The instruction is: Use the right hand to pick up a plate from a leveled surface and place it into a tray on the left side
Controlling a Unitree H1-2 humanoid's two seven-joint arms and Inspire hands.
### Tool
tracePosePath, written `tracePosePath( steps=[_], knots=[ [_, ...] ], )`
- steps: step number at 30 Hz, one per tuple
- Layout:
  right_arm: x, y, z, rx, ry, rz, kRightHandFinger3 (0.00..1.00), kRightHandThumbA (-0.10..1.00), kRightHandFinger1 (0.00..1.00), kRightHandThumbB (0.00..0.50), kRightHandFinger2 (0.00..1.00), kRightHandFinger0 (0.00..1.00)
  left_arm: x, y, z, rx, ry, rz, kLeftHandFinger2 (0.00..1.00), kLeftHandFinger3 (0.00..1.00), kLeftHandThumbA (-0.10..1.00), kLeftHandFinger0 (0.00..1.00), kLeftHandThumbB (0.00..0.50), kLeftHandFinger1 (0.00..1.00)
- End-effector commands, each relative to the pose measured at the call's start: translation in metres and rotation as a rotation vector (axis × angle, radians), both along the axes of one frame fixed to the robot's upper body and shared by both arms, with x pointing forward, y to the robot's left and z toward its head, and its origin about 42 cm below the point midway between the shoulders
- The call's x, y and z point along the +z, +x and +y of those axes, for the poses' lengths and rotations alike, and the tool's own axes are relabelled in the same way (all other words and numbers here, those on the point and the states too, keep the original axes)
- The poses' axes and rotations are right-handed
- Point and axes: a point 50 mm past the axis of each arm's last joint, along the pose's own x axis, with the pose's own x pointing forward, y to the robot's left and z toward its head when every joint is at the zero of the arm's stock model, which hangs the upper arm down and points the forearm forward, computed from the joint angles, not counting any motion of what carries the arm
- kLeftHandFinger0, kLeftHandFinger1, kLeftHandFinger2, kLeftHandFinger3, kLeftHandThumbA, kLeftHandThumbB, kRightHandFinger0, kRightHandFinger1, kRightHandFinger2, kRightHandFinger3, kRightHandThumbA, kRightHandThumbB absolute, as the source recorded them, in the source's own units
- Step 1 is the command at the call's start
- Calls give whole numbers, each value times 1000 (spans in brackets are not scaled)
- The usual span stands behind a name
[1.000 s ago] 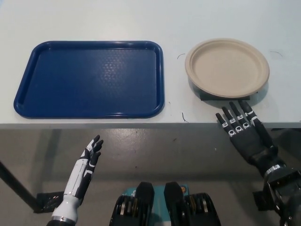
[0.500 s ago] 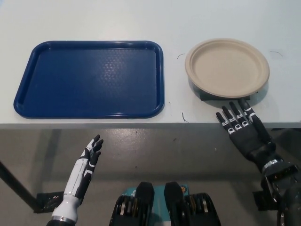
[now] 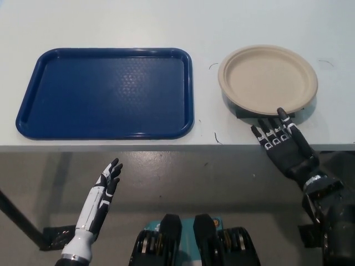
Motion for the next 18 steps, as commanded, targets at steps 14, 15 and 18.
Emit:
tracePosePath(
  steps=[14,15,18],
  knots=[
    [43,62,1,-90,-317,180,393,-44,1,76,159,1,17,8,0,-34,19,-91,1000,1000,1000,1000,122,1000],
    [42,63,2,-91,-318,190,470,-89,0,64,228,0,17,8,0,-33,19,-90,1000,1000,1000,1000,122,1000],
    [43,60,6,-117,-303,202,1000,-100,1,46,459,0,18,9,1,-29,13,-90,1000,1000,1000,1000,145,1000]
  ],
)
